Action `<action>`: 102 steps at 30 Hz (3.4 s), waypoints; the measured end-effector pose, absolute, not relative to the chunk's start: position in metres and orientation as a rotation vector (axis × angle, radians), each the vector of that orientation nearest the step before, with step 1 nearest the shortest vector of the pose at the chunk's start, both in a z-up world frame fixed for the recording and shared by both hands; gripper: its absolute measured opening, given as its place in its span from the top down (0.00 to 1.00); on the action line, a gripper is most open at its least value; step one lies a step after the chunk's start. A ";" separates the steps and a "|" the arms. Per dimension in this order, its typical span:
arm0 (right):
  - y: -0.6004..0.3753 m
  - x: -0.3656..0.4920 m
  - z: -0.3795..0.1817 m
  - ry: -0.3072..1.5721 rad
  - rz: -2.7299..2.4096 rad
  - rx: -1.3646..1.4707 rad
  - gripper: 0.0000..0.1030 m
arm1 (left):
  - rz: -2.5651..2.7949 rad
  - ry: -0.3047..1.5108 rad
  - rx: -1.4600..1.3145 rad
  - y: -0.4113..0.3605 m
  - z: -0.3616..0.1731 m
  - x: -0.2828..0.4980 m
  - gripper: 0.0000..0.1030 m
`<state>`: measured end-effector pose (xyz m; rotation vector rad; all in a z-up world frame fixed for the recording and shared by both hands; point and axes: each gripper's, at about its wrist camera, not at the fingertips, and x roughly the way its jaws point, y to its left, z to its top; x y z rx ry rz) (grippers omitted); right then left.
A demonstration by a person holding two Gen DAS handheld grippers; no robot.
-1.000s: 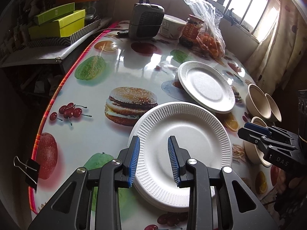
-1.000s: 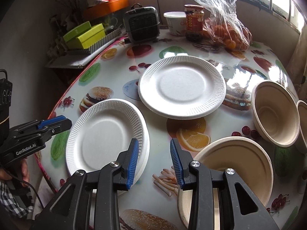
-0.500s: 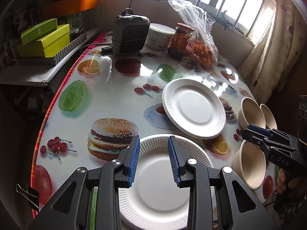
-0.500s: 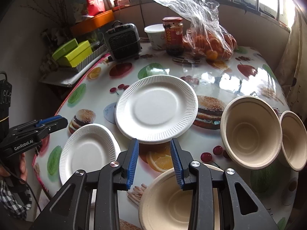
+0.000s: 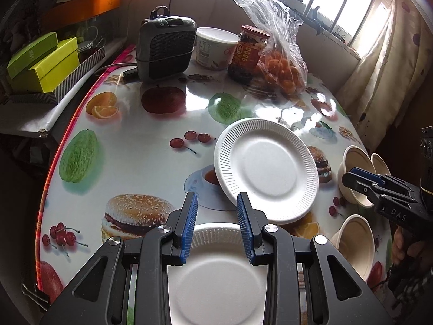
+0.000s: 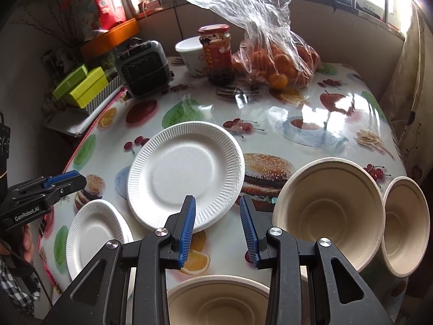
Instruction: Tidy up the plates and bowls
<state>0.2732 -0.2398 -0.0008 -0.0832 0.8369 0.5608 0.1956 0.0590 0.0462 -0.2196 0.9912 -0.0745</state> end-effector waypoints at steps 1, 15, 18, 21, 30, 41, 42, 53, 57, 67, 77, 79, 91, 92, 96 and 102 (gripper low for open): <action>-0.240 0.277 -0.002 0.842 0.558 -0.085 0.68 | -0.075 0.994 -0.219 0.058 0.046 0.198 0.70; -0.228 0.331 -0.004 0.911 0.586 -0.063 0.68 | -0.082 1.049 -0.199 0.056 0.029 0.238 0.70; -0.224 0.338 -0.009 0.928 0.587 -0.070 0.68 | -0.085 1.068 -0.194 0.055 0.023 0.243 0.70; -0.222 0.344 -0.014 0.947 0.586 -0.062 0.68 | -0.087 1.090 -0.200 0.056 0.016 0.248 0.70; -0.218 0.359 -0.025 0.987 0.586 -0.046 0.68 | -0.080 1.120 -0.184 0.052 0.004 0.255 0.70; -0.219 0.366 -0.035 1.021 0.587 -0.023 0.68 | -0.081 1.134 -0.202 0.053 0.001 0.258 0.70; -0.219 0.366 -0.035 1.021 0.587 -0.023 0.68 | -0.083 1.134 -0.200 0.052 0.001 0.258 0.70; -0.219 0.366 -0.036 1.024 0.590 -0.023 0.73 | -0.093 1.141 -0.211 0.047 -0.001 0.260 0.78; -0.219 0.366 -0.037 1.026 0.595 -0.024 0.76 | -0.103 1.144 -0.224 0.047 -0.002 0.261 0.80; -0.218 0.367 -0.037 1.032 0.595 -0.026 0.80 | -0.127 1.176 -0.284 0.047 -0.009 0.263 0.82; -0.219 0.367 -0.038 1.033 0.595 -0.024 0.82 | -0.121 1.173 -0.282 0.048 -0.008 0.263 0.86; -0.218 0.367 -0.039 1.033 0.594 -0.024 0.83 | -0.120 1.173 -0.281 0.048 -0.008 0.263 0.86; -0.219 0.367 -0.038 1.032 0.596 -0.023 0.83 | -0.120 1.171 -0.279 0.048 -0.008 0.263 0.86; -0.220 0.368 -0.038 1.032 0.597 -0.022 0.83 | -0.120 1.171 -0.282 0.048 -0.008 0.263 0.86; -0.222 0.369 -0.038 1.032 0.596 -0.014 0.83 | -0.121 1.167 -0.287 0.048 -0.007 0.264 0.86; -0.224 0.367 -0.035 1.024 0.592 -0.007 0.83 | -0.122 1.158 -0.291 0.048 -0.004 0.263 0.86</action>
